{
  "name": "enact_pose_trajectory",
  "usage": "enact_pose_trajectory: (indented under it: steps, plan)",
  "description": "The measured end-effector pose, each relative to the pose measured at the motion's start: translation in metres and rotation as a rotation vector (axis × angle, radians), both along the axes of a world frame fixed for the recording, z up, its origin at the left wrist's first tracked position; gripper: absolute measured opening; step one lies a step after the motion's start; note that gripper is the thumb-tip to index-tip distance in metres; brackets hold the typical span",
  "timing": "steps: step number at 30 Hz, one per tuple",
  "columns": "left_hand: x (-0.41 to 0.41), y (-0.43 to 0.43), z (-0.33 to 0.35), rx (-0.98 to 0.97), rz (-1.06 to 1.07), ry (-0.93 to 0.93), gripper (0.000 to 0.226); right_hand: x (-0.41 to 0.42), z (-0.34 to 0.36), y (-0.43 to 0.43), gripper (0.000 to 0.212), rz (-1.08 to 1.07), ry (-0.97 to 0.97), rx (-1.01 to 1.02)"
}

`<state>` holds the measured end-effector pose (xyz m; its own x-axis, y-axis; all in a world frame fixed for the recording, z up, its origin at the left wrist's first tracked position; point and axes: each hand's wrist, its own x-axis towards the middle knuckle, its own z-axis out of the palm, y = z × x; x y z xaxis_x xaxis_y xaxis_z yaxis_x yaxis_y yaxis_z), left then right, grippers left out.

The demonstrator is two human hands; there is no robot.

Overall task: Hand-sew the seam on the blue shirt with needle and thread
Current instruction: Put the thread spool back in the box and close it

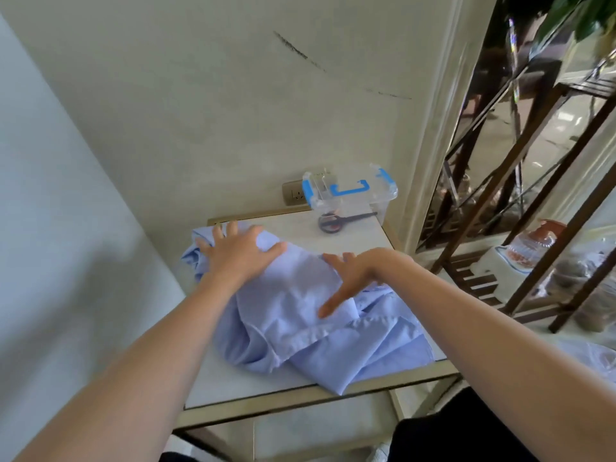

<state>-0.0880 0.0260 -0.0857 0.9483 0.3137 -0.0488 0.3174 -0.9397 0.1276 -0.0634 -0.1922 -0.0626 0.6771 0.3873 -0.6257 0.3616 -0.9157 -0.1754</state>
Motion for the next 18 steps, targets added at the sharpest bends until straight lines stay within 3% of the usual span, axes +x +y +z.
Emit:
enact_pose_trajectory:
  steps: [3,4,7,9,12,14,16,18]
  plan:
    - [-0.024,0.009,-0.002,-0.245,-0.012,0.153,0.113,-0.018,-0.019,0.009,0.131,-0.042,-0.064,-0.023]
    - [-0.031,0.01,-0.008,-0.297,-0.03,0.195,0.123,-0.02,-0.031,0.012,0.124,-0.065,-0.113,-0.012]
    - [-0.044,0.014,-0.031,-0.267,-0.105,0.22,0.135,-0.016,-0.051,0.016,0.049,-0.13,-0.29,0.106]
    - [-0.046,0.014,-0.034,-0.342,-0.096,0.107,0.131,-0.009,-0.051,0.016,0.009,-0.222,-0.335,0.274]
    - [-0.037,0.01,-0.025,-0.488,-0.015,-0.15,0.095,0.005,-0.04,0.017,0.014,-0.417,-0.518,0.727]
    - [-0.027,0.005,-0.019,-0.544,0.01,-0.317,0.083,0.008,-0.029,0.018,0.013,-0.51,-0.684,0.965]
    - [-0.022,-0.003,-0.018,-0.518,-0.006,-0.34,0.083,0.009,-0.028,0.02,0.011,-0.518,-0.638,0.996]
    - [-0.02,-0.008,-0.029,-0.434,-0.009,-0.175,0.081,0.01,-0.047,0.02,0.002,-0.386,-0.416,0.806]
